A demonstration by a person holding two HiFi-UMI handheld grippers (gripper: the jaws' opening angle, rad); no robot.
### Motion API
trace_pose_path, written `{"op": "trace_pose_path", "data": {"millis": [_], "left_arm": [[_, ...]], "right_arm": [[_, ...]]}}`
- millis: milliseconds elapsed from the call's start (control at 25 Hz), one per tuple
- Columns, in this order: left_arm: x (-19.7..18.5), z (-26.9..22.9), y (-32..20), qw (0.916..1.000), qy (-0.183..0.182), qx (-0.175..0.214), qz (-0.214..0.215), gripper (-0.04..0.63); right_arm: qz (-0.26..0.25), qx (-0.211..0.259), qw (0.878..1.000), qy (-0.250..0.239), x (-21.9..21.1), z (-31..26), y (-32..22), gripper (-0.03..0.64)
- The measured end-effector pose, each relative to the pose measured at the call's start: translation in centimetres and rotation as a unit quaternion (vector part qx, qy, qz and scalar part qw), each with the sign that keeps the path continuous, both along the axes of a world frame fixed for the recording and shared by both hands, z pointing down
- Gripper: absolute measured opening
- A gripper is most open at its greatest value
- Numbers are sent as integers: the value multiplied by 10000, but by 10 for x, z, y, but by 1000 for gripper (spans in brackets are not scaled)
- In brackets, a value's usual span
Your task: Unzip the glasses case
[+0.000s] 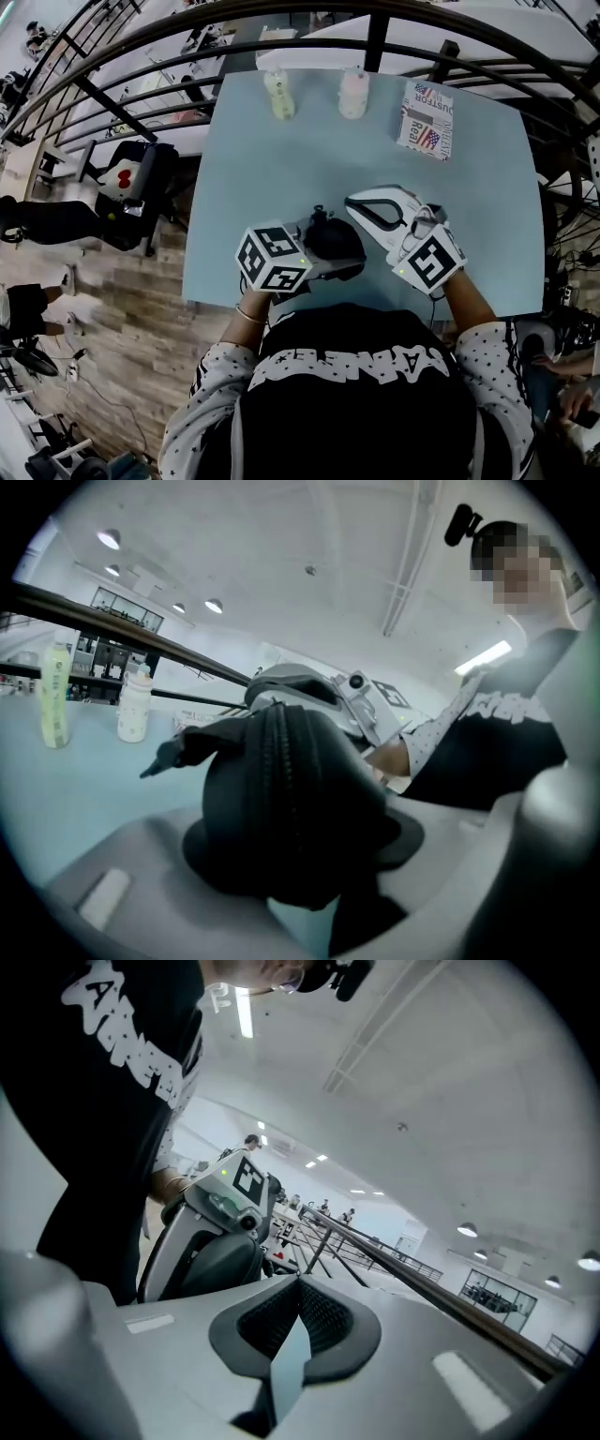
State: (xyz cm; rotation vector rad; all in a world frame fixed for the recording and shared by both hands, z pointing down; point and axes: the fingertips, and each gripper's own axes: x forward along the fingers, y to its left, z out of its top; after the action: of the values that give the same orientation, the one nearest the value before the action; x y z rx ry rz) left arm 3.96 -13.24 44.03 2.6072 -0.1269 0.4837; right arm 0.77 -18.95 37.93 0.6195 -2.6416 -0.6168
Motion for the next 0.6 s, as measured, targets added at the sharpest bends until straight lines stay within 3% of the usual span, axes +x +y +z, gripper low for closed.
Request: {"op": "trace_pose_path", "data": {"millis": [240, 440, 600], "left_arm": [[-5, -32, -26, 9956, 640, 177, -657, 0], [-5, -47, -36, 9914, 843, 319, -949, 0], [-4, -61, -44, 9847, 1139, 298, -1284, 0]], "right_arm": [[754, -375, 9904, -1094, 28, -24, -11, 5], [1225, -511, 9758, -1737, 51, -36, -9, 5], [1662, -836, 9510, -2469, 75, -42, -9, 5]]}}
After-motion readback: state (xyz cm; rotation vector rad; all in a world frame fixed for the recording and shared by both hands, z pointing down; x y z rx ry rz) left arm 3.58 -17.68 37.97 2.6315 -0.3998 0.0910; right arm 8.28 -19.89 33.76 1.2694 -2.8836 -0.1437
